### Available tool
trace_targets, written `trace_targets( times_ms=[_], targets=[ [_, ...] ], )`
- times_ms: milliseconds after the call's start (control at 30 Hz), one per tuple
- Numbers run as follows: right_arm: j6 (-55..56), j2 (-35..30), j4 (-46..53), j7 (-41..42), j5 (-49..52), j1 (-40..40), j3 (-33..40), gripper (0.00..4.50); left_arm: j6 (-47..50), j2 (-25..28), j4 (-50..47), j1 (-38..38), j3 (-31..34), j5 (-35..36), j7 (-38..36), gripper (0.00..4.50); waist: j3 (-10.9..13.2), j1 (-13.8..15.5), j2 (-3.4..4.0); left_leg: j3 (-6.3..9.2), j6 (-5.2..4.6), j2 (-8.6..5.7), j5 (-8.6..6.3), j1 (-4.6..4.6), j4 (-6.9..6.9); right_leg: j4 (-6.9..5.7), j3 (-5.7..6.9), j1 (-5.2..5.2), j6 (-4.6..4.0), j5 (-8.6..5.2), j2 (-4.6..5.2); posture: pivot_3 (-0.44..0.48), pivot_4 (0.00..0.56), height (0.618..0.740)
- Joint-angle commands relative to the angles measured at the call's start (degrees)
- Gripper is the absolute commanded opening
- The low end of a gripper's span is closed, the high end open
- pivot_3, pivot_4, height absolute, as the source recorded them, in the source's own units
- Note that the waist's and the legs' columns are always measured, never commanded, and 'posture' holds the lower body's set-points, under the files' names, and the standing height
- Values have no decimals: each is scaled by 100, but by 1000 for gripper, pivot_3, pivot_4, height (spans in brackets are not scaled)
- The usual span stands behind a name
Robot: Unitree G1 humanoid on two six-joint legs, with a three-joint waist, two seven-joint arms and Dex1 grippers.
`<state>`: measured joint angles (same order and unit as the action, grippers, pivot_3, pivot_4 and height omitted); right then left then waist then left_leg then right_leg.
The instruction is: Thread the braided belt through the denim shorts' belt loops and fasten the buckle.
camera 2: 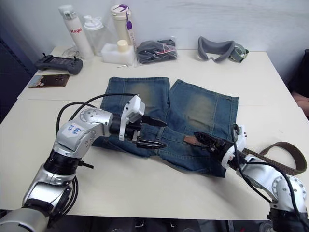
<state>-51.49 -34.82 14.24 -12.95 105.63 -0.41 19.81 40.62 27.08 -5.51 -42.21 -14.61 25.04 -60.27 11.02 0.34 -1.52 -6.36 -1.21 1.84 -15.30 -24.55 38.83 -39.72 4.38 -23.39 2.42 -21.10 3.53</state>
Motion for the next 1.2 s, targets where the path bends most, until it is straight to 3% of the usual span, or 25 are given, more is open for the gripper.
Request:
trace_targets(
  times_ms=[33, 200, 367, 600, 733, 867, 967, 1200],
  targets=[
    [363, 100, 357, -265, 315, 595, 448, 4460, -188, -74, 63, -122, -50, -40, -113, 4500, 0, 24, 0, 0, -1, 0, -1, -2, 1, 2, 0, 0, 0, 0, 0, 0, 150, 683],
    [660, 255, 932, -429, 374, 1305, 398, 4460, -571, -244, 344, -211, -254, -320, -189, 4500, 0, 71, 0, -1, -3, -2, -2, -3, 2, 6, 0, 0, 3, 0, 2, 0, 150, 683],
    [685, 11, 1258, -274, 337, 1808, 524, 4460, -967, -611, 691, -399, -380, -495, -165, 4500, 0, 86, 0, 0, -4, -2, -2, -1, 4, 6, -2, 2, 7, 10, 2, 0, 150, 683],
    [177, -1472, 2634, 1071, -464, 2268, 1237, 4460, -2057, -1474, 1942, -741, -385, -1152, 497, 4500, 0, 78, 1, -1, -12, -4, -7, -7, 5, 14, -2, 1, 12, 13, 1, 0, 150, 683],
    [50, -2209, 3111, 1560, -1910, 1940, 694, 4460, -3915, -1903, 3122, -1049, -935, -2262, 975, 4500, 5, 114, -8, -2, -36, -1, -21, -5, 5, 19, 3, 0, 16, 19, -3, 0, 150, 683],
    [139, -2058, 3109, 1278, -2895, 1308, -204, 4460, -5376, -2251, 4204, -1367, -1465, -3284, 1561, 4500, 7, 122, -14, -2, -51, -5, -29, -23, 2, 30, 4, -11, 22, 21, 0, 0, 150, 683],
    [9, -1928, 3081, 1074, -3508, 1057, -719, 4460, -5954, -2389, 4677, -1528, -1636, -3723, 1833, 4500, 8, 119, -14, -4, -38, -7, -22, -63, 19, 32, 6, -37, 30, 22, 9, 0, 150, 683],
    [13, -1262, 2866, 685, -3817, 1227, -740, 4460, -6308, -2599, 5095, -1617, -1589, -3926, 1848, 4500, 7, 116, -12, -7, -39, -7, -23, -63, 22, 50, 14, -31, 32, 20, 18, 0, 150, 683]
  ],
)
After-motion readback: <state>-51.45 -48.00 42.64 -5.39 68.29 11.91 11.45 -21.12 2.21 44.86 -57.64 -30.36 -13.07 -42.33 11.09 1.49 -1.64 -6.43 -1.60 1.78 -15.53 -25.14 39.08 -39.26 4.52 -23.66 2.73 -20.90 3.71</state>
